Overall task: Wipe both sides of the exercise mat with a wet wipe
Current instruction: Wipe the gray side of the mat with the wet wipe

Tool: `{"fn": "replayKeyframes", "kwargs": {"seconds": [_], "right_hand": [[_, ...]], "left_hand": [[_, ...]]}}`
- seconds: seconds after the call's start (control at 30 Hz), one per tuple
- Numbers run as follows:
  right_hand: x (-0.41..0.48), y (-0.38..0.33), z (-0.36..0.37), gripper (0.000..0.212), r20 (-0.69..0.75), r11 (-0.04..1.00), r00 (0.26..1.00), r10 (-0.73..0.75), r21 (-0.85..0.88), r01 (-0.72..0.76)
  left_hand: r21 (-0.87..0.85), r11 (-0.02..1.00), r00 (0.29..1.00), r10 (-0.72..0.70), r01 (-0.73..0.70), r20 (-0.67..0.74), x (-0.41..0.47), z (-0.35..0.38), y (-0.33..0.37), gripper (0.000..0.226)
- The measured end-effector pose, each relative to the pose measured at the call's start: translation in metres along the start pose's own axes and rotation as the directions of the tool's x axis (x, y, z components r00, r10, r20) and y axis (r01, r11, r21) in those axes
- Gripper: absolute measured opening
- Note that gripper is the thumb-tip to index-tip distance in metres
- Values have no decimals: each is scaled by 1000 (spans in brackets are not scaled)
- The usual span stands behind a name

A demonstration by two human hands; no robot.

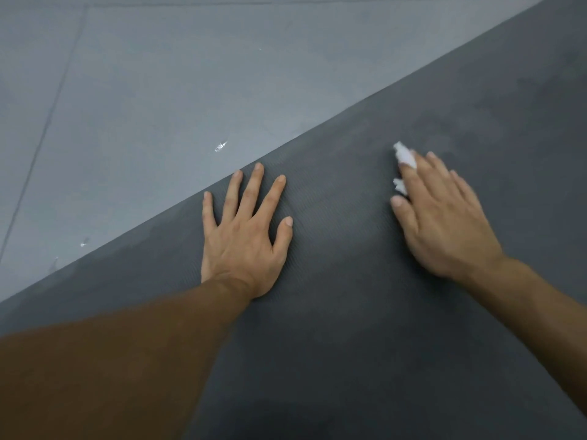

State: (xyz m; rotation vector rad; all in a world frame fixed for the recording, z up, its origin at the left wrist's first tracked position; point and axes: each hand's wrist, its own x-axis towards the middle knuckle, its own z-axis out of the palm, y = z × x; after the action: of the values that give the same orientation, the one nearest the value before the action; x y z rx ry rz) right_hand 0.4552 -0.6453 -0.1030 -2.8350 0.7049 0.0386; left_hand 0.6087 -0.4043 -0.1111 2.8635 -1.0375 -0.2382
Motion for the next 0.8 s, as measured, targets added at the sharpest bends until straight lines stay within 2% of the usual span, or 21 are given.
{"fn": "replayKeyframes", "kwargs": {"seconds": [0.1, 0.17, 0.27, 0.4, 0.47, 0.53, 0.6, 0.7, 0.8], "right_hand": [[12, -2, 2, 68, 19, 996, 999, 41, 78, -42], [4, -19, 5, 68, 24, 996, 1000, -2, 87, 0], [-24, -49, 7, 67, 63, 988, 988, -140, 74, 136], [-79, -80, 13, 63, 174, 915, 898, -404, 66, 398], [-95, -80, 16, 62, 191, 879, 859, -476, 59, 474], [-90, -67, 17, 61, 163, 868, 855, -492, 15, 496], [-70, -49, 14, 61, 96, 907, 904, -417, -26, 421], [-26, -11, 6, 62, -19, 982, 983, -181, -58, 179], [13, 24, -3, 67, -35, 1000, 999, 12, 12, -12]], "left_hand": [[-3, 1000, 1000, 1, -1, -1, 0, 0, 0, 65], [1, 1000, 1000, -2, 2, -2, 0, 0, -1, 66], [8, 1000, 1000, 1, -1, -4, 1, 1, -1, 67], [0, 1000, 1000, 4, -4, -20, 1, 2, -1, 68], [9, 1000, 1000, 5, -4, -19, 1, 3, -1, 68], [10, 1000, 1000, 1, -1, -20, 1, 2, -1, 68], [6, 1000, 1000, 2, -2, -13, 1, 2, -2, 68], [3, 1000, 1000, 10, -10, -5, 1, 2, -2, 68], [5, 1000, 1000, 9, -9, -7, 1, 2, -2, 68]]}}
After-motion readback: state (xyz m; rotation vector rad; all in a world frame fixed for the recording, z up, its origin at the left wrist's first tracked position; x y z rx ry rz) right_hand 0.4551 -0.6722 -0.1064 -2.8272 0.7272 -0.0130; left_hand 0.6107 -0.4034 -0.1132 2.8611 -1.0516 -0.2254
